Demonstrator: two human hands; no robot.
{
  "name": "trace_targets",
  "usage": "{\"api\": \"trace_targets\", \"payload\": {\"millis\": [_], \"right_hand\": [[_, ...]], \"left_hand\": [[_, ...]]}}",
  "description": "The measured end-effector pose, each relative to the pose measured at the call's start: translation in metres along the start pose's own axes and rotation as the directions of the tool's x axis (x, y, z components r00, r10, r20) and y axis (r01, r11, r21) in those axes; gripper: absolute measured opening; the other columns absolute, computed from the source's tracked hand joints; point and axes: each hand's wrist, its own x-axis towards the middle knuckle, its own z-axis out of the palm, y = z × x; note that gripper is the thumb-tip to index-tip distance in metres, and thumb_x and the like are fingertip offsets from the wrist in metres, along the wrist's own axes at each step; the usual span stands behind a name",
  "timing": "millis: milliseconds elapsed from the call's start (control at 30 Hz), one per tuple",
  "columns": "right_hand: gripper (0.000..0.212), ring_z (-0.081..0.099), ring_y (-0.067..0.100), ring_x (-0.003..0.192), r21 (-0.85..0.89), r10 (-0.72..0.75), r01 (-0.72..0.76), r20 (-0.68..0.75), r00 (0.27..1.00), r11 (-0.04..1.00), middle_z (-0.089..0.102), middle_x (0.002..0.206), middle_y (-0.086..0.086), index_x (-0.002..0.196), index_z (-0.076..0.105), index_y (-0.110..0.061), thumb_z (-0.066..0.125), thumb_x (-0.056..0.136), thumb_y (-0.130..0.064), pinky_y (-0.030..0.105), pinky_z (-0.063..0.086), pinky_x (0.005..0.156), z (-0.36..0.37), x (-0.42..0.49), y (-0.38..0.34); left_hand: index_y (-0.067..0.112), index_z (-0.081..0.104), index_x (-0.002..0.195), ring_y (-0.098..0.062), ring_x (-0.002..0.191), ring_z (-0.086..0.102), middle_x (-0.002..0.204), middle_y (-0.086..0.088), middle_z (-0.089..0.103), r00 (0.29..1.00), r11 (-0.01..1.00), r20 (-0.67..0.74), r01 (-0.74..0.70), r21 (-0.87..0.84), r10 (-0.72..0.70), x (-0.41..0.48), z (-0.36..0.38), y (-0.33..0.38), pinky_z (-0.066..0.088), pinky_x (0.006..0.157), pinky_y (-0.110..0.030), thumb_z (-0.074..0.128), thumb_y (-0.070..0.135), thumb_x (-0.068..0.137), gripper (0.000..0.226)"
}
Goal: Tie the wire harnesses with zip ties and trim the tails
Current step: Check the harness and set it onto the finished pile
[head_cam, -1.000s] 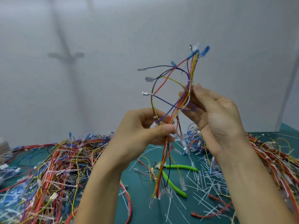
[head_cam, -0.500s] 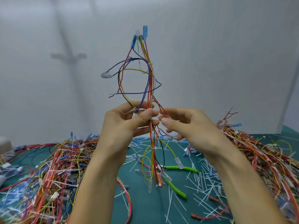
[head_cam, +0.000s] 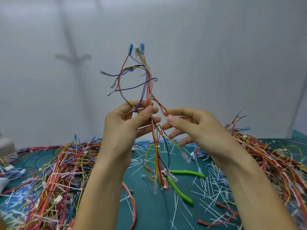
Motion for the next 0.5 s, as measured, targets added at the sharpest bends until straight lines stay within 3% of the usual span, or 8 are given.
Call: {"api": "trace_targets", "payload": {"millis": [100, 167, 267, 500], "right_hand": [[0.057, 0.073, 0.007, 0.078, -0.132, 0.11, -0.097, 0.101, 0.989, 0.987, 0.076, 0.094, -0.009, 0.123, 0.055, -0.027, 0.074, 0.074, -0.05, 0.021, 0.054, 0.06, 0.0, -0.001, 0.004], [0.065, 0.073, 0.008, 0.08, -0.237, 0.18, -0.129, 0.206, 0.962, 0.963, 0.076, 0.094, -0.007, 0.123, 0.054, -0.027, 0.074, 0.068, -0.056, 0.024, 0.057, 0.064, 0.002, -0.002, 0.005], [0.057, 0.072, 0.008, 0.083, -0.336, 0.238, -0.127, 0.314, 0.919, 0.933, 0.077, 0.093, -0.006, 0.119, 0.055, -0.025, 0.081, 0.073, -0.046, 0.028, 0.057, 0.071, 0.009, -0.003, 0.007], [0.035, 0.065, 0.007, 0.061, -0.274, 0.253, -0.177, 0.27, 0.929, 0.945, 0.076, 0.074, 0.004, 0.101, 0.062, -0.011, 0.084, 0.077, -0.022, 0.03, 0.053, 0.065, 0.03, 0.001, 0.012]], "left_hand": [[0.019, 0.068, 0.086, -0.019, 0.083, 0.075, 0.095, 0.0, 0.076, 0.999, 0.999, -0.054, -0.002, -0.049, 0.0, 0.001, -0.002, 0.001, 0.056, 0.062, -0.021, 0.069, 0.011, 0.086, 0.008], [0.019, 0.064, 0.085, -0.017, 0.083, 0.075, 0.096, 0.002, 0.077, 0.997, 0.997, -0.08, -0.01, -0.079, 0.003, 0.001, -0.002, 0.003, 0.054, 0.06, -0.018, 0.065, 0.009, 0.09, 0.011], [0.019, 0.061, 0.087, -0.017, 0.083, 0.075, 0.097, 0.001, 0.077, 0.993, 0.995, -0.115, -0.012, -0.098, 0.001, 0.002, -0.003, 0.004, 0.055, 0.061, -0.018, 0.063, 0.009, 0.091, 0.011], [0.018, 0.056, 0.088, -0.016, 0.085, 0.075, 0.107, 0.005, 0.075, 0.992, 0.995, -0.124, 0.0, -0.096, -0.012, 0.007, -0.012, 0.003, 0.058, 0.066, -0.02, 0.058, 0.008, 0.094, 0.012]]}}
